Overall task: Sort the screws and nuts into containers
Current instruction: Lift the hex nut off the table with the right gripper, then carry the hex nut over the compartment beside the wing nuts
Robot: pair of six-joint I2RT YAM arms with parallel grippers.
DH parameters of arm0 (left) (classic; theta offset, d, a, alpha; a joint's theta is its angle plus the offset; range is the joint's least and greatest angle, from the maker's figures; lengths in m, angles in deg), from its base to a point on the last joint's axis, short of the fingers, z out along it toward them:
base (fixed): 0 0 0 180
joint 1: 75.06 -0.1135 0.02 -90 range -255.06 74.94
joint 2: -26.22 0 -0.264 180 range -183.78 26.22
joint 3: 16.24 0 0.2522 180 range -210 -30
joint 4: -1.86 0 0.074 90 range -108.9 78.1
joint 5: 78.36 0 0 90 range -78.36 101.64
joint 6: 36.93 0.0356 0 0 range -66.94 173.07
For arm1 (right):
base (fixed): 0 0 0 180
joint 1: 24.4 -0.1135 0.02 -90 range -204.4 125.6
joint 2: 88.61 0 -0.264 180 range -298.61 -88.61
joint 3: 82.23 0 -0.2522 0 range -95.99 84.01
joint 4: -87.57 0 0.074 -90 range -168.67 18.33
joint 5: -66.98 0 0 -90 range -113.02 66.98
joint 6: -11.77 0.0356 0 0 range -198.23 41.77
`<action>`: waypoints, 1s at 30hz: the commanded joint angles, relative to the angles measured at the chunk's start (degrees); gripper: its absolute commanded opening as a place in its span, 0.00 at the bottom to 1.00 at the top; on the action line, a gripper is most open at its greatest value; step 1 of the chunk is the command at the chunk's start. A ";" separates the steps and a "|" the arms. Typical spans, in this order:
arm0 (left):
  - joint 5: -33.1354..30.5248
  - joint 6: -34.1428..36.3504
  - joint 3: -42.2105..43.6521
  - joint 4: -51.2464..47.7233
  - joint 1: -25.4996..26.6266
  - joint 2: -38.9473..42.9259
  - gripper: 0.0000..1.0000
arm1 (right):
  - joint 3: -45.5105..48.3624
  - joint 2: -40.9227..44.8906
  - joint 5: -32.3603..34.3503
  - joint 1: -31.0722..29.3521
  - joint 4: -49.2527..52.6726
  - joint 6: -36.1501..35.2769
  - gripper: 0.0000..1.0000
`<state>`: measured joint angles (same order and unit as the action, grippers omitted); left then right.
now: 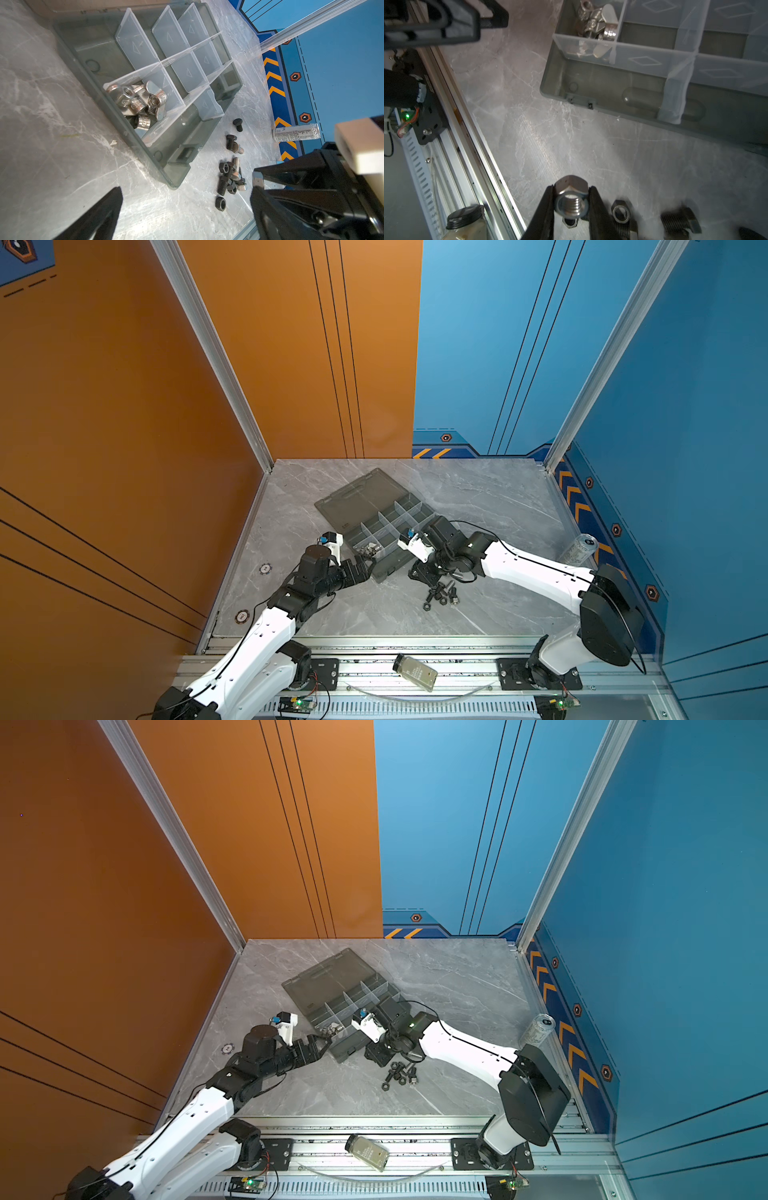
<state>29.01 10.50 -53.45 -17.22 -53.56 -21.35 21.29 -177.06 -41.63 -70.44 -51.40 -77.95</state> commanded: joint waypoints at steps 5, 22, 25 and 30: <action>0.23 -0.32 0.23 0.77 0.48 0.70 0.98 | -2.39 -0.27 -2.79 2.81 -3.96 2.66 0.00; 0.64 -0.37 -0.03 0.84 0.31 0.82 0.98 | -13.50 -9.67 -4.37 5.36 -4.86 6.18 0.00; 0.64 -0.24 -0.05 0.54 0.17 1.12 0.98 | -15.51 -12.26 -4.90 5.44 -5.46 7.31 0.00; 0.48 -0.24 0.27 0.22 0.01 1.86 0.98 | -17.82 -15.22 -3.90 5.52 -5.94 8.94 0.00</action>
<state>29.03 10.08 -53.45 -17.22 -53.56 -20.39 5.99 -191.11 -45.54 -65.19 -56.75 -70.91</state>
